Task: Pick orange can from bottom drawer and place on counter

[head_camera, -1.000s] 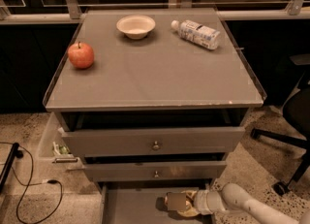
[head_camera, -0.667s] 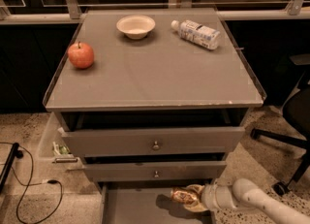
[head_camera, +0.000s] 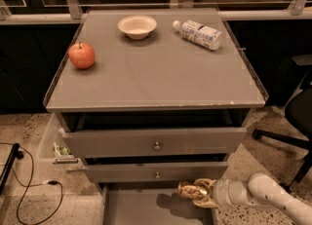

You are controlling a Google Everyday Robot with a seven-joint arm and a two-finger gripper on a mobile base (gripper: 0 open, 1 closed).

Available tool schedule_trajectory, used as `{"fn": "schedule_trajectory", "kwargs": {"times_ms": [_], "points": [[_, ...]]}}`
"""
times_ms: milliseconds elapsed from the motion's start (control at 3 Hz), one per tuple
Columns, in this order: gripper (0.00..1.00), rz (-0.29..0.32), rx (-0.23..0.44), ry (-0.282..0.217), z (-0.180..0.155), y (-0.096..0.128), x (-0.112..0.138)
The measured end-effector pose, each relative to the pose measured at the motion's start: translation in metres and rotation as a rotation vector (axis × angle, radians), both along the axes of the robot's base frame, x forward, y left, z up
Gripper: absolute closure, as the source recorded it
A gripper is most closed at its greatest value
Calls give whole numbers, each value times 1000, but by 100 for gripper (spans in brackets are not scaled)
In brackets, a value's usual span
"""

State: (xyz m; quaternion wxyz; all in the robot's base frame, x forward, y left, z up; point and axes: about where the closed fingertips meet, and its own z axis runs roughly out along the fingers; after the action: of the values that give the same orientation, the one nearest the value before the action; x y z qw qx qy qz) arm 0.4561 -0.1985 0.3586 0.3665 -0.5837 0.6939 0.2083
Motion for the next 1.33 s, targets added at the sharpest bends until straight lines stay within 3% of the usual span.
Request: {"fn": "schedule_trajectory", "kwargs": {"times_ms": [333,667,1333], "points": [[100,-1,-8,3,1,1,-6],[100,2,-35,-56,36,1,-14],[100,47,-93,-225,162,0,-17]]}}
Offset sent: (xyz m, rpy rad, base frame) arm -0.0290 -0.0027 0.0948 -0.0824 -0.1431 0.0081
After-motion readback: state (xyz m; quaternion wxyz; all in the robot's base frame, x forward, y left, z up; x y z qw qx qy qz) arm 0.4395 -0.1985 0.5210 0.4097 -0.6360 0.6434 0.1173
